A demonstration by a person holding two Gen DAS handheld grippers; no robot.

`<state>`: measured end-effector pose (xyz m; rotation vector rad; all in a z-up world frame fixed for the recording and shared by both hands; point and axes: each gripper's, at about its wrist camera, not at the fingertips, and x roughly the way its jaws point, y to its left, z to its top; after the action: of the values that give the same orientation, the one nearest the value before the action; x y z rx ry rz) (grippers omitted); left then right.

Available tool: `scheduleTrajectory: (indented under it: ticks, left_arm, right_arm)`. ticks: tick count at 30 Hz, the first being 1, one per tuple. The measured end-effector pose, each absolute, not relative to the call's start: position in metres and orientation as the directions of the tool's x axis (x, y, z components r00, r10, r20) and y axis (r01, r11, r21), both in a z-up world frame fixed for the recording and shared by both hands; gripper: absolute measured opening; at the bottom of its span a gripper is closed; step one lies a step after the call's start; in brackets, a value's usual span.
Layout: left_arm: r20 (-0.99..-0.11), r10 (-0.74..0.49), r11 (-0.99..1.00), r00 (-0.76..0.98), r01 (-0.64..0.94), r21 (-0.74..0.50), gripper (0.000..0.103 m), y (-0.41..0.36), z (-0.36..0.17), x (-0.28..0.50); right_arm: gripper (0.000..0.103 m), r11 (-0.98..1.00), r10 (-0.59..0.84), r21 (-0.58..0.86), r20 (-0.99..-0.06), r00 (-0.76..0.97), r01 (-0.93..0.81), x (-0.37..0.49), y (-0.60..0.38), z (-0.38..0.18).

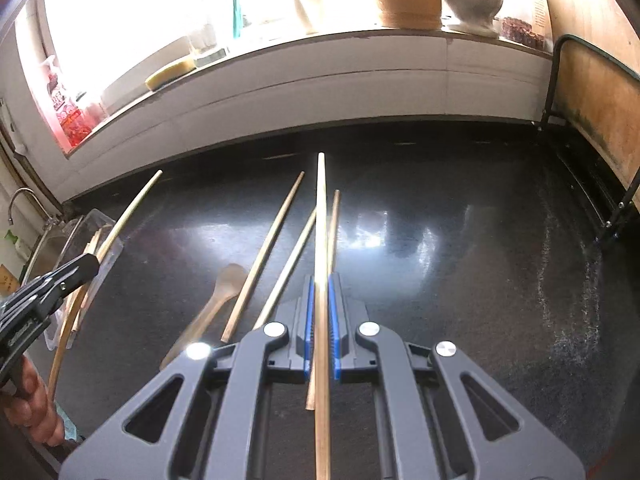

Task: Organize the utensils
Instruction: 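Carry both chopsticks over the container and lower them inside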

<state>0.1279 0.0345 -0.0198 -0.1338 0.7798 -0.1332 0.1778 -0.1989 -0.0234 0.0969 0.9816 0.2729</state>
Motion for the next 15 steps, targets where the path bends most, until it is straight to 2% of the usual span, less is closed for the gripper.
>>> scheduleTrajectory:
  ticks: [15]
  left_arm:
    - [-0.705,-0.055,0.988,0.707,-0.064,-0.141,0.006,0.099,-0.011,0.109]
  right_arm:
    - [0.008,0.914,0.382,0.243,-0.782,0.492,-0.324,0.172,-0.125,0.009]
